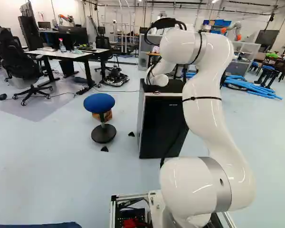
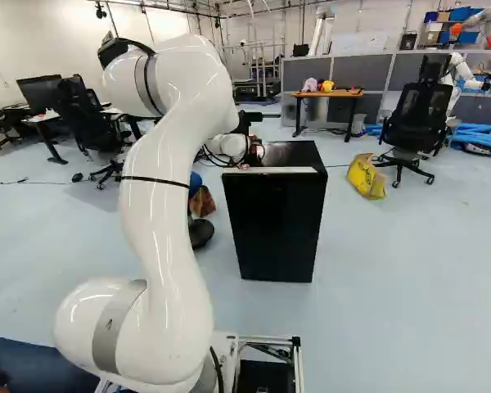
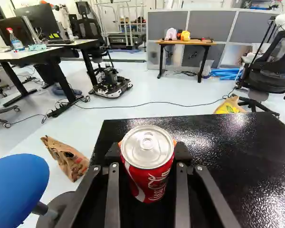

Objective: Grab a drink from the fridge

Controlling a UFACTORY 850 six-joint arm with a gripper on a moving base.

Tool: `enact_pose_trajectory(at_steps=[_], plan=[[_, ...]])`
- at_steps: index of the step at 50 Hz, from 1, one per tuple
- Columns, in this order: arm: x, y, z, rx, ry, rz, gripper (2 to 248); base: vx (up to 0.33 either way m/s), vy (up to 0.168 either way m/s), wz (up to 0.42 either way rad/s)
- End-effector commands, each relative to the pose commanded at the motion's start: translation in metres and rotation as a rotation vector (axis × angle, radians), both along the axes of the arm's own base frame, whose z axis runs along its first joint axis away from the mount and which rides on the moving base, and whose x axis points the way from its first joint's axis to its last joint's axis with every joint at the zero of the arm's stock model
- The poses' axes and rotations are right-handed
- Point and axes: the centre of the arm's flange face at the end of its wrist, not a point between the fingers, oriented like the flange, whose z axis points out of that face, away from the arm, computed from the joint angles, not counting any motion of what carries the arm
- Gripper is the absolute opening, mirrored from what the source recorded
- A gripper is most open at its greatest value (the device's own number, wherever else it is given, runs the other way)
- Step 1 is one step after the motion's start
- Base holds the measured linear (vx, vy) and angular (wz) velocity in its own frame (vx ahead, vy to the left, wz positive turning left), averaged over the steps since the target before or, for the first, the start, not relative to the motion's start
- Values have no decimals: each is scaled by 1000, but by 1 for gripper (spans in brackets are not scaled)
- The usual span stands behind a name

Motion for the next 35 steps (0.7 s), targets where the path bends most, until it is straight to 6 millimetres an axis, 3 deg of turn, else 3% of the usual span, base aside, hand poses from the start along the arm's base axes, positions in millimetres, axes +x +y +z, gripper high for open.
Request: enact_pose_trajectory(at_steps=[35], plan=[[-3,0,41,-4,-55,0,98,0,0,0]])
